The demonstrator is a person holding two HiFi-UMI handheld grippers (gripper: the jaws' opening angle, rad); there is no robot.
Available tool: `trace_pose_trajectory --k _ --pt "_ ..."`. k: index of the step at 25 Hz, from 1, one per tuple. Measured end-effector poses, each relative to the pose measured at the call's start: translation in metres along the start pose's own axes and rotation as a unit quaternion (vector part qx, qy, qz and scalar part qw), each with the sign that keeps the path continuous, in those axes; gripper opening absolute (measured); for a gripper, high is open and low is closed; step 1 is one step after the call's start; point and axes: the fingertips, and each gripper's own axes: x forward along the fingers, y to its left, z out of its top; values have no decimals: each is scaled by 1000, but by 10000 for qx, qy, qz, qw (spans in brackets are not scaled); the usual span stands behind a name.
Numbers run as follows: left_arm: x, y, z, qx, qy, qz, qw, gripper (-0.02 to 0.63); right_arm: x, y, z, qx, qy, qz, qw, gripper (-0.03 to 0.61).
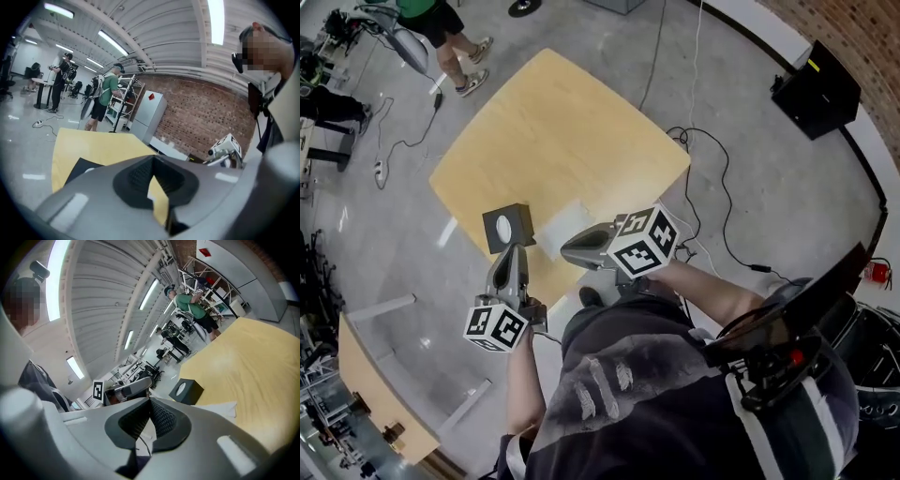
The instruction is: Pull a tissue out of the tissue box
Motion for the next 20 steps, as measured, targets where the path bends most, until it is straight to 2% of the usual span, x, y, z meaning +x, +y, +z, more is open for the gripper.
trace_pose_trajectory --k 4,8,12,15,20 --pt "-18 -8 3 180 83 -178 9996 2 11 21 14 128 -409 401 9983 -2" --pt "-51 -19 -2 241 96 -545 9982 0 29 46 10 -80 -352 559 9978 -2" --pt "-83 -26 8 424 -481 -768 9950 0 46 73 -4 -415 -198 492 9977 -2" --pt "-115 -23 14 488 -928 -756 9916 0 60 94 -24 -541 -86 437 9975 -2" --pt "-166 -19 5 438 -1133 -764 9897 0 75 129 -57 -594 -56 229 9980 -2"
